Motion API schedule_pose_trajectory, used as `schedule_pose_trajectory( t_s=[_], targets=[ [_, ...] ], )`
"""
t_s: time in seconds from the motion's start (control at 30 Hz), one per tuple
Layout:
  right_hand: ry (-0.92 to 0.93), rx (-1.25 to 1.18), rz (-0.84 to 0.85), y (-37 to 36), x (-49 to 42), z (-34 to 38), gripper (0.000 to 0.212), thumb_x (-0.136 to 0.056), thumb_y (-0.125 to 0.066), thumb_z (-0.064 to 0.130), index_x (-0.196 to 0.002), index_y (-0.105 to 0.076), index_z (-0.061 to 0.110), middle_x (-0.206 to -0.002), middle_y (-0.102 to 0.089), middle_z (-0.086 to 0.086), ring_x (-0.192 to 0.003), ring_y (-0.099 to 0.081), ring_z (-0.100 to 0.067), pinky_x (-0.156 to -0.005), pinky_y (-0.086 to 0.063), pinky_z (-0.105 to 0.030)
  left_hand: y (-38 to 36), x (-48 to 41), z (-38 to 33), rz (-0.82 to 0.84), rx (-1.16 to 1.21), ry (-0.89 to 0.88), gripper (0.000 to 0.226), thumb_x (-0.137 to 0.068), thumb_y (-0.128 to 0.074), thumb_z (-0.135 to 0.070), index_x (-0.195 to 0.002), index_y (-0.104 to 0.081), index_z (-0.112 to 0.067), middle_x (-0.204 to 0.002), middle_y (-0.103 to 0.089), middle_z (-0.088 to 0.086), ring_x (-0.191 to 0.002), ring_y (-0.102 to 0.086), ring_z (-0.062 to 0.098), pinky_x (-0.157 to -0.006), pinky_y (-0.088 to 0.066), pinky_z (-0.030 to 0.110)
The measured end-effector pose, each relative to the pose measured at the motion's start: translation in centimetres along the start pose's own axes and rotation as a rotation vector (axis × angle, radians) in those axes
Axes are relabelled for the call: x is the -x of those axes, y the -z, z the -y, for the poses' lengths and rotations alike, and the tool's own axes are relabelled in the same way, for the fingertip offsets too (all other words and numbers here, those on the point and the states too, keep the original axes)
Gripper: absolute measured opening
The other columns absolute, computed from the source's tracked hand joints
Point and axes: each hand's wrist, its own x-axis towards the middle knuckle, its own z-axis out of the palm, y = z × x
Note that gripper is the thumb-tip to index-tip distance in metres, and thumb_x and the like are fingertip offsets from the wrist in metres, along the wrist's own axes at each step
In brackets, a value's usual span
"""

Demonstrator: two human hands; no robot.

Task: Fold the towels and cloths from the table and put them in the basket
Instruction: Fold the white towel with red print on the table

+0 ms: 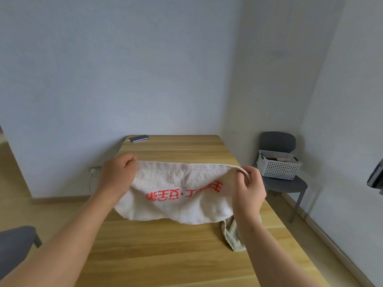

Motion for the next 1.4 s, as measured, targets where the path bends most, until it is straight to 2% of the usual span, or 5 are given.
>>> schedule_pose_trajectory(
  t_s=[0.2,0.4,0.9,1.13,1.4],
  targets=[
    [-0.165,0.119,0.084,-0.3,-0.4,-2.8,0.011,-0.087,-0.045,0.007,-0.090,-0.054,0.014,-0.076,-0.054,0.008,-0.070,-0.048,-0.007,-0.060,-0.039,-0.028,-2.0,-0.3,3.5,0.213,-0.202,0.068,0.026,-0.081,-0.052,-0.006,-0.064,-0.052,-0.025,-0.072,-0.061,-0.001,-0.074,-0.055,0.023,-0.063,-0.037,0.030],
    [-0.212,0.269,0.158,-3.0,-2.3,-7.9,0.013,-0.093,-0.043,0.017,-0.090,-0.055,0.022,-0.076,-0.056,0.011,-0.069,-0.048,-0.008,-0.059,-0.036,-0.027,-5.1,-1.6,7.0,0.327,-0.438,0.101,0.025,-0.092,-0.046,-0.014,-0.107,-0.064,-0.022,-0.104,-0.067,-0.002,-0.083,-0.050,0.013,-0.058,-0.030,0.023],
    [-0.328,0.371,0.315,-19.7,-18.4,-21.8,0.010,-0.092,-0.044,0.014,-0.086,-0.052,0.015,-0.074,-0.054,-0.001,-0.082,-0.049,-0.027,-0.068,-0.036,-0.031,-20.8,-17.6,18.2,0.478,-0.373,0.279,0.016,-0.090,-0.053,-0.018,-0.081,-0.057,-0.030,-0.091,-0.066,-0.005,-0.089,-0.060,0.016,-0.074,-0.044,0.028],
    [-0.466,0.582,0.524,-22.7,-19.8,-30.6,0.014,-0.092,-0.043,0.014,-0.089,-0.056,0.011,-0.082,-0.058,-0.010,-0.078,-0.050,-0.028,-0.065,-0.037,-0.030,-27.6,-18.4,25.1,0.596,-0.506,0.376,0.028,-0.095,-0.048,-0.019,-0.119,-0.061,-0.014,-0.120,-0.061,0.007,-0.109,-0.056,0.023,-0.084,-0.044,0.028],
    [-0.385,0.769,0.661,-23.7,-20.2,-32.8,0.023,-0.088,-0.049,0.014,-0.106,-0.063,0.015,-0.122,-0.049,-0.007,-0.110,-0.041,-0.026,-0.083,-0.031,-0.026,-29.4,-18.5,27.2,0.645,-0.701,0.406,0.033,-0.091,-0.051,-0.032,-0.122,-0.054,-0.024,-0.141,-0.036,-0.003,-0.129,-0.031,0.027,-0.100,-0.036,0.036]
  ],
)
